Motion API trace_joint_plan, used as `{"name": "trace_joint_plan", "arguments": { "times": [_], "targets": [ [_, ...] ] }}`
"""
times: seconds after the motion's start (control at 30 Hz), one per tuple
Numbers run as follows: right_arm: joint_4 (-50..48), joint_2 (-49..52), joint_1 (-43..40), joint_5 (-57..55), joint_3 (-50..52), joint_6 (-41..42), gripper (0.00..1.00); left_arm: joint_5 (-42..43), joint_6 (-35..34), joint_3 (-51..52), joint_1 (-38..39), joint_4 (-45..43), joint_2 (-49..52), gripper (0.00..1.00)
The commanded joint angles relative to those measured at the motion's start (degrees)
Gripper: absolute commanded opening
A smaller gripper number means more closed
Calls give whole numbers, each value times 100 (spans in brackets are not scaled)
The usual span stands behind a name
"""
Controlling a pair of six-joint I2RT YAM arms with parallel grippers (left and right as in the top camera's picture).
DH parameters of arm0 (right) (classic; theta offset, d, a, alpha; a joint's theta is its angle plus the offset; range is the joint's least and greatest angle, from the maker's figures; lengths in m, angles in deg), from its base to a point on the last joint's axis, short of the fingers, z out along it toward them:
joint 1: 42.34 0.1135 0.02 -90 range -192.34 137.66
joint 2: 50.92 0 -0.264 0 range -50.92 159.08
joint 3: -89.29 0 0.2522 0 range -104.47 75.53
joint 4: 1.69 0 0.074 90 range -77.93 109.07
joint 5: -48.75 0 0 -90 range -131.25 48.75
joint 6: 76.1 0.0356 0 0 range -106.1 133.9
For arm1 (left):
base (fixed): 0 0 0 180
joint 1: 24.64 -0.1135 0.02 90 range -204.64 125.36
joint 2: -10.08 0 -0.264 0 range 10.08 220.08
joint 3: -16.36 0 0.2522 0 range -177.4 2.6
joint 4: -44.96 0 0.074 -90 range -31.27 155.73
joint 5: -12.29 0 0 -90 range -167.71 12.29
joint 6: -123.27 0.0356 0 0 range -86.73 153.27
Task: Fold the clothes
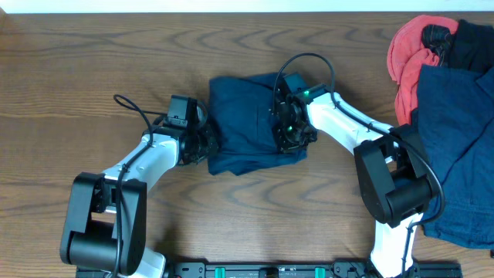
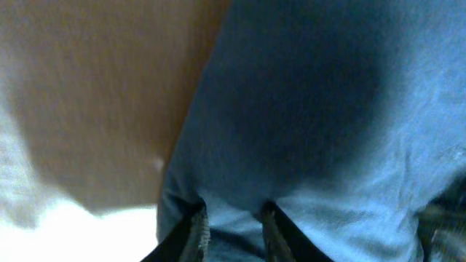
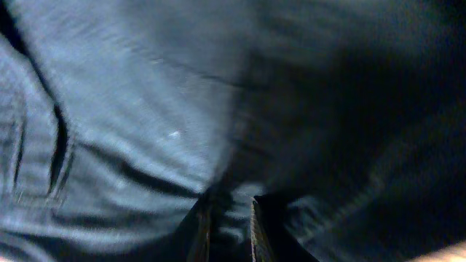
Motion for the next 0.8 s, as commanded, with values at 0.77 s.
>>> {"name": "trace_joint_plan", "arguments": {
  "times": [0.77],
  "targets": [
    [1923, -474, -732, -555, -2159, 271, 29, -1622, 1366, 0, -39, -3222, -970, 62]
  ]
}}
